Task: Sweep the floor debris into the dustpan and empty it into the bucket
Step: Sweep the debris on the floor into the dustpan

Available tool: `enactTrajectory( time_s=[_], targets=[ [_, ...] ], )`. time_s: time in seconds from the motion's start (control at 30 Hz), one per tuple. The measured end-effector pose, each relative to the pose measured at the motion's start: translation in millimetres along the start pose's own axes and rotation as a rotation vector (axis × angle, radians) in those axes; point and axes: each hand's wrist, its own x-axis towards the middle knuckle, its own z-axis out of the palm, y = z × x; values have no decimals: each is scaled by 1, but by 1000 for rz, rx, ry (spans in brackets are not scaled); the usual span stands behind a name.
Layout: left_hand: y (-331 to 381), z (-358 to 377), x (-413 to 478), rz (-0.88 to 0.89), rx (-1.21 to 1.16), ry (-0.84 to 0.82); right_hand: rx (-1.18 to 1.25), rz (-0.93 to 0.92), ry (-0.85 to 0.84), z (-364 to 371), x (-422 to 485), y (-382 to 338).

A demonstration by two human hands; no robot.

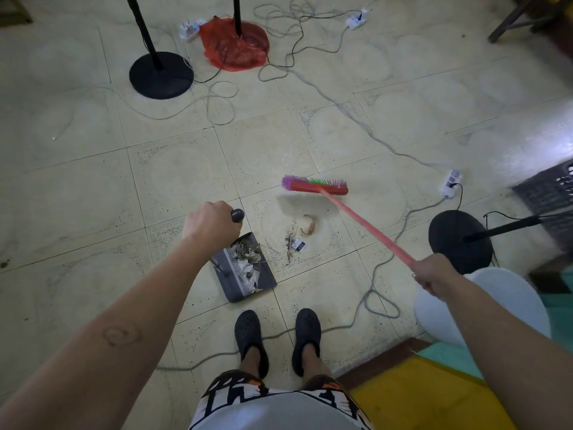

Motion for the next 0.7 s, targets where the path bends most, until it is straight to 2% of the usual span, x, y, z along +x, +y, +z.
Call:
enactTrajectory(
  time_s=[0.17, 0.3, 0.37, 0.47, 0.7],
  targets=[
    [-4, 0, 4, 2, -34, -41, 23, -7, -167, 35, -6, -40],
    [-19, 0, 3, 126, -211, -84, -182, -28, -243, 59, -16, -52],
    [-26, -1, 1, 151, -304, -85, -284, -79, -235, 71, -21, -49],
    [-31, 0, 0, 181, -302, -107, -397, -147, -166, 92, -30, -46],
    [-22, 2, 2, 201, -261, -92, -447, -159, -265, 112, -57, -47]
  ],
)
